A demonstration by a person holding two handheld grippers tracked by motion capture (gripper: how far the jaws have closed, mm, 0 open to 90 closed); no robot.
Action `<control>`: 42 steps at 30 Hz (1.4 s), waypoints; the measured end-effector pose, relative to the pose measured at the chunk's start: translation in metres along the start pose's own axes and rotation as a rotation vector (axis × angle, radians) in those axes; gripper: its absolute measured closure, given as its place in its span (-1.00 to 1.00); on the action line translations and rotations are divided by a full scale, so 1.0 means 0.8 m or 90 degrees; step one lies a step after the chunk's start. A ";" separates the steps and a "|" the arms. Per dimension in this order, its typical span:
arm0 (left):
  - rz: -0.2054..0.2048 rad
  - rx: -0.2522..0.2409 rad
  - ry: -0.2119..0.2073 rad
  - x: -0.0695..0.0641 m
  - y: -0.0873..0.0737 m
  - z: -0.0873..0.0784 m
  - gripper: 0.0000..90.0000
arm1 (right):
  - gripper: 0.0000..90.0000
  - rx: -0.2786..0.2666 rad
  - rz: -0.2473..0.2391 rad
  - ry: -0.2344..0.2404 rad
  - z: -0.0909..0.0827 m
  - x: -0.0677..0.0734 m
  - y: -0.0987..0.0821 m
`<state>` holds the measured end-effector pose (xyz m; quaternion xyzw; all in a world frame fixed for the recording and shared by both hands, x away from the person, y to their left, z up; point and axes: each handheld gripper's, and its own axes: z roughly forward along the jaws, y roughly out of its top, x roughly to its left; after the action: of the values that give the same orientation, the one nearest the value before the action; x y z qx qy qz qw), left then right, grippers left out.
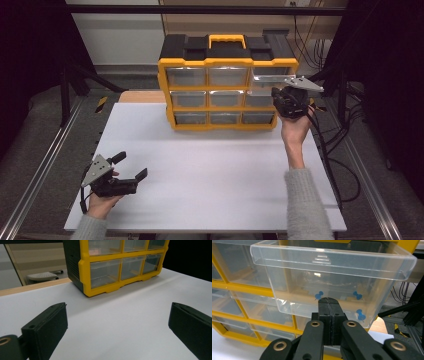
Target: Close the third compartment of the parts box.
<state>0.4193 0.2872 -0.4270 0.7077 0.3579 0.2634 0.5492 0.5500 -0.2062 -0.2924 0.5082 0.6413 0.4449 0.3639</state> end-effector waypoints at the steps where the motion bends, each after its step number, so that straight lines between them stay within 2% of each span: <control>1: 0.000 0.000 0.000 0.000 0.000 0.000 -0.96 | 1.00 0.000 0.000 -0.001 0.001 0.000 0.000; 21: -0.002 -0.001 0.002 0.002 0.000 -0.001 -0.96 | 1.00 -0.001 0.011 -0.018 0.025 -0.007 0.003; 42: -0.002 -0.001 0.002 0.002 0.000 -0.001 -0.96 | 1.00 0.002 0.019 -0.026 0.042 -0.009 0.003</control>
<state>0.4196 0.2888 -0.4271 0.7063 0.3595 0.2638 0.5499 0.5831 -0.2065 -0.3010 0.5272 0.6267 0.4390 0.3696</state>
